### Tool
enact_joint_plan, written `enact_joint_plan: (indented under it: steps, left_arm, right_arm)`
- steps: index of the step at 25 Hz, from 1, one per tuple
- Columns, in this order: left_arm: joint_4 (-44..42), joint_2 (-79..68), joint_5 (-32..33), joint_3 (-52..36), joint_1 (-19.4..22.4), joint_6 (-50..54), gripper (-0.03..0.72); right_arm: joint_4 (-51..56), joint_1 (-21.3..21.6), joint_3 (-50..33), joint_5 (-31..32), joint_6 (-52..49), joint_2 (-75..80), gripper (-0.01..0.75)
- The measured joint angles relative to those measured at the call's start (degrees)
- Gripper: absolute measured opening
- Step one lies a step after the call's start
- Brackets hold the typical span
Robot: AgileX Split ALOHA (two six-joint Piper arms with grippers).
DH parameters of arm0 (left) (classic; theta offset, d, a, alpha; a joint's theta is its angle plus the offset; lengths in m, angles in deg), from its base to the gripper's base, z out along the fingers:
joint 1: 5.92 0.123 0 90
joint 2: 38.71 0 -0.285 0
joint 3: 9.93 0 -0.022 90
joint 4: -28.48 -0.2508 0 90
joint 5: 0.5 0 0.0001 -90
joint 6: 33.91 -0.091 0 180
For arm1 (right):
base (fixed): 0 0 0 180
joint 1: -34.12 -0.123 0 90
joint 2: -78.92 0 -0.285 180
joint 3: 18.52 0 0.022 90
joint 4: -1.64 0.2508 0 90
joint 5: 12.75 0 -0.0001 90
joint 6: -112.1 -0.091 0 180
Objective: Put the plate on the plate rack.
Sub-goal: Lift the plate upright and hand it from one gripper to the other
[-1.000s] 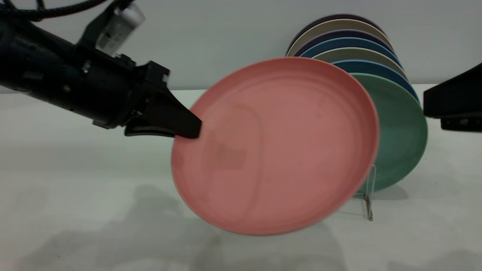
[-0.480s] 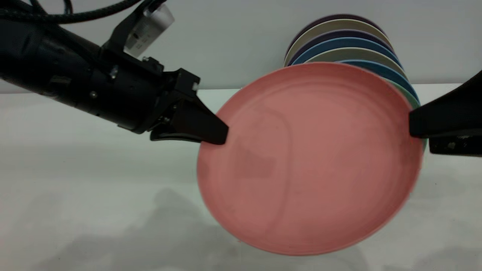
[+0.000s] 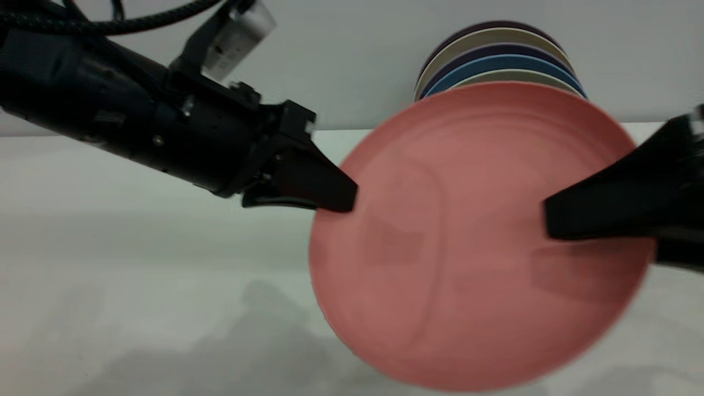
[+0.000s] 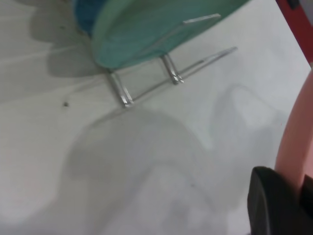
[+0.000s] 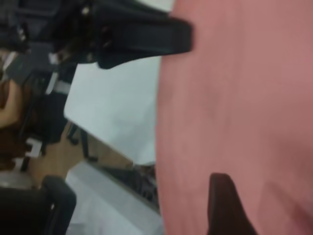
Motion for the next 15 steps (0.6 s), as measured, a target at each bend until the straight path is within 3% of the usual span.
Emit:
enact_joint_plan:
  steps: [4,6,9,15]
  left_arm:
    - [-0.05,0.0,-1.75,-0.07,-1.6,-0.07,0.014]
    - [-0.19,0.0,-2.28,-0.07,-1.6,-0.32,0.019]
    - [-0.19,0.0,-2.45,-0.07,-1.6,-0.58,0.025]
    - [-0.44,0.0,-2.16,-0.07,-1.6,-0.65,0.061]
  right_arm:
    - [5.05,-5.38,0.06,-2.28,4.68,2.3,0.422]
    - [5.76,-6.73,0.12,-3.84,6.34,2.94,0.333]
    - [6.82,-7.07,0.12,-8.58,8.01,3.33,0.196]
    - [6.82,-7.21,0.22,-13.5,12.54,3.46,0.14]
